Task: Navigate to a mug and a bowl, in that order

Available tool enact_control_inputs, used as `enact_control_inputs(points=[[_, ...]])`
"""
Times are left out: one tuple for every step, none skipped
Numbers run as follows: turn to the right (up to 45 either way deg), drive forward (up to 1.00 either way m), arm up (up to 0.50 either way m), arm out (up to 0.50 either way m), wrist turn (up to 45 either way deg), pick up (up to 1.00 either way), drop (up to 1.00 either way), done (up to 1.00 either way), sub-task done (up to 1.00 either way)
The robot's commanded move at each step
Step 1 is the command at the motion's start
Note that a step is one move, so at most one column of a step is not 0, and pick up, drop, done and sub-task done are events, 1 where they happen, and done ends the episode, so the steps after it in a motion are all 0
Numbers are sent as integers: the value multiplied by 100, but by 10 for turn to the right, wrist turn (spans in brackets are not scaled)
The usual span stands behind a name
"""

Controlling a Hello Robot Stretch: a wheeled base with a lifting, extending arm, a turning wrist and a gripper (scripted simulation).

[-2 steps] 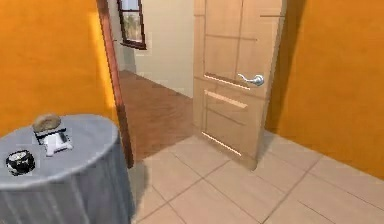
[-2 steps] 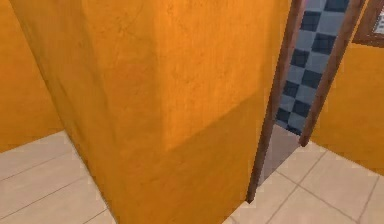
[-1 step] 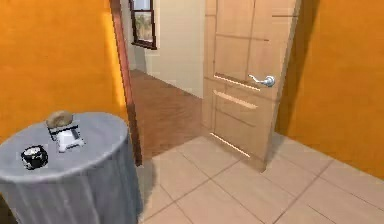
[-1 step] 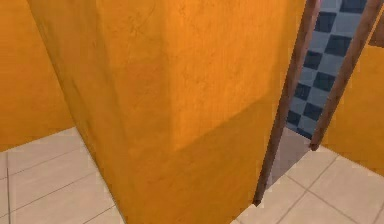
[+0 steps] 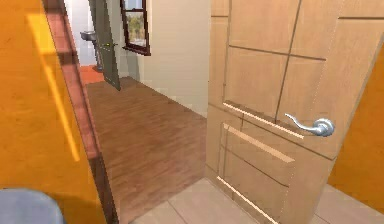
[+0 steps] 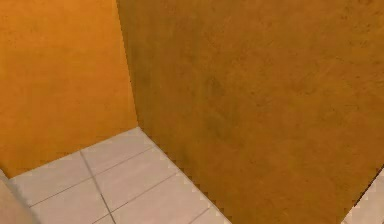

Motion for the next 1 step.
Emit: enact_control_inputs(points=[[-30,0,0,0,0,0,0,0,0]])
